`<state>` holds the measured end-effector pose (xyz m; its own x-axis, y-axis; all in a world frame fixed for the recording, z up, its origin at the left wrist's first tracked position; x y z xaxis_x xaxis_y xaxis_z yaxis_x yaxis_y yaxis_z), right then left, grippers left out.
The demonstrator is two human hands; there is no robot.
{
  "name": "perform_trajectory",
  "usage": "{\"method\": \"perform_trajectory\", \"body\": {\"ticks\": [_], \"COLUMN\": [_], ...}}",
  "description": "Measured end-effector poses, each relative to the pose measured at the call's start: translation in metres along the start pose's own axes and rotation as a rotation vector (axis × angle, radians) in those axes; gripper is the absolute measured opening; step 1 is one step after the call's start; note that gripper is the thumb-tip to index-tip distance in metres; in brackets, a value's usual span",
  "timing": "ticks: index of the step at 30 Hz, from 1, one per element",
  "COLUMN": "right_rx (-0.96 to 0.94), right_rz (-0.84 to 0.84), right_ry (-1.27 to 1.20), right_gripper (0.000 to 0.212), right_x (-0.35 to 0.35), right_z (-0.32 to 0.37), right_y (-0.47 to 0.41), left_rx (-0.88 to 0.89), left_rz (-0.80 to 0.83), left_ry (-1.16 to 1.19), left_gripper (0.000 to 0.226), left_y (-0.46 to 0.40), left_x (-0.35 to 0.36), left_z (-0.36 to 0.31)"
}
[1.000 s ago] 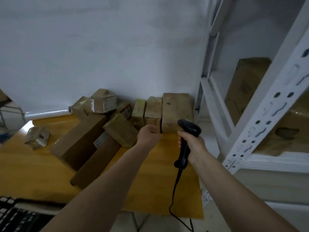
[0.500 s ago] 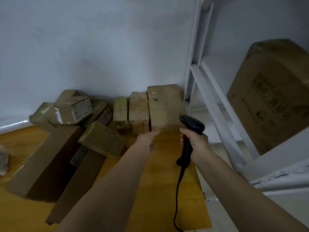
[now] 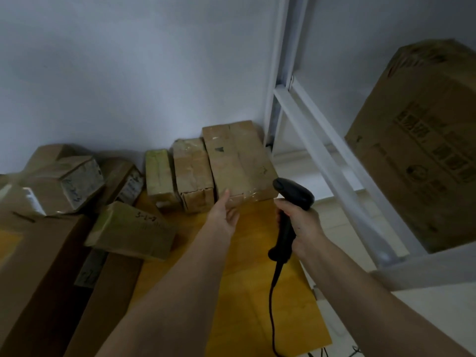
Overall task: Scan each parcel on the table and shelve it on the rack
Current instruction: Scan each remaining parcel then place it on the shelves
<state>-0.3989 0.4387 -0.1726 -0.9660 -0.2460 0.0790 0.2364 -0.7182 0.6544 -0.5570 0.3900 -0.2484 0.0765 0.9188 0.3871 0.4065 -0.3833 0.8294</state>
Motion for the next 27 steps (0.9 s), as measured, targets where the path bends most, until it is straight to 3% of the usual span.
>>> {"method": "perform_trajectory", "body": {"ticks": [7,10,16,21,24,27], "right_rx": [-0.017,-0.028,-0.122,-0.142,-0.217,-0.343], "right_rz": [-0.116,-0.139,-0.088,-0.046,-0.011,0.012], "right_ry": [-0.048,-0.091,-0.043,0.061,0.054,0.072], "right_gripper": [0.013,0.027,0.056,0.046,0.046,0.05], "right_x": [0.009,0.021,0.049,0.066,0.074,0.081], "right_z": [0.002,0.006,0.007,0.003,0.004,0.003], "right_y": [-0.007,-0.01,-0.006,0.004,0.014,0.026], "left_rx": [0.051,0.039,0.049,0.029,0.062,0.297], "left_rz": [0.103,0.191,0.244,0.246,0.15,-0.144], "left_ry": [0.101,0.148,0.071,0.033,-0.207,-0.706], "left_gripper": [0.042,0.055,0.052,0.06,0.06,0.067], "left_y": [0.025,0.039,0.053,0.064,0.073,0.09], "left_x": [-0.021,-0.035,-0.073,-0.095,-0.095,-0.08], "left_z": [-0.005,-0.006,-0.017,-0.032,-0.044,-0.06]}}
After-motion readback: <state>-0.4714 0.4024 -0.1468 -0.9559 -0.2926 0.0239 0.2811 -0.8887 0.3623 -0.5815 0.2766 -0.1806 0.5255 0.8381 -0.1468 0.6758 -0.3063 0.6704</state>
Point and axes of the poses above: each hand's wrist, its own y-axis away from the middle knuckle, its own x-axis out of the palm, z = x × y, the point moved 1 cm from there along -y, towards the middle knuckle, and after that the axes turned 4 degrees about y, right-handed, at the moved point
